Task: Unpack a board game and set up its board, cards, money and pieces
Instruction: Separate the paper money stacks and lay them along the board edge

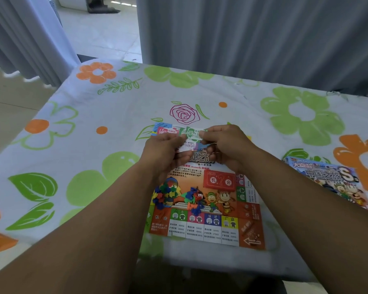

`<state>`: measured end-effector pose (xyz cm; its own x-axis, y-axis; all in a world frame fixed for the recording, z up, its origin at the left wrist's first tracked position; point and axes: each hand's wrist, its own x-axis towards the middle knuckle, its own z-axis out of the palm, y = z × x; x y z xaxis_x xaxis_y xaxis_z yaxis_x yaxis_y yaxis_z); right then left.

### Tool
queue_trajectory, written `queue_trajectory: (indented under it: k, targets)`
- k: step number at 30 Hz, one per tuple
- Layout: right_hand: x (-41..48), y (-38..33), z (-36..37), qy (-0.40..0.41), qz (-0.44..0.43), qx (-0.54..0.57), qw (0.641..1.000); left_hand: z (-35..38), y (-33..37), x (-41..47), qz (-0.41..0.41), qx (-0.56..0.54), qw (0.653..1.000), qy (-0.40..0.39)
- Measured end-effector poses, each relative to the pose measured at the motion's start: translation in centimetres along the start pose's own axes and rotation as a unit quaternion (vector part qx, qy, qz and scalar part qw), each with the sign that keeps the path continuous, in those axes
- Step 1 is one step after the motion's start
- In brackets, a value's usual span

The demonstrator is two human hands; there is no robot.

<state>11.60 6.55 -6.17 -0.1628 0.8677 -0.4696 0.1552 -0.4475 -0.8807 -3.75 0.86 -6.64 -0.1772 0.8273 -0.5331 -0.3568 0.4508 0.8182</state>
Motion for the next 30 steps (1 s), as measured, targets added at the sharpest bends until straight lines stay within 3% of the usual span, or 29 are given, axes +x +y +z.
queue_trajectory:
  k: [9, 19, 30]
  targets:
    - [0.5, -0.1, -2.4, 0.063, 0.002, 0.009, 0.998, 0.4, -0.2, 0.4, 0.002, 0.009, 1.0, 0.021]
    - [0.1, 1.8, -4.0, 0.076, 0.04, -0.108, 0.99, -0.2, 0.1, 0.8, 0.014, 0.016, 0.995, 0.094]
    - [0.3, 2.4, -2.9, 0.092, 0.009, -0.182, 0.979, -0.2, -0.1, 0.7, -0.003, 0.017, 0.999, 0.043]
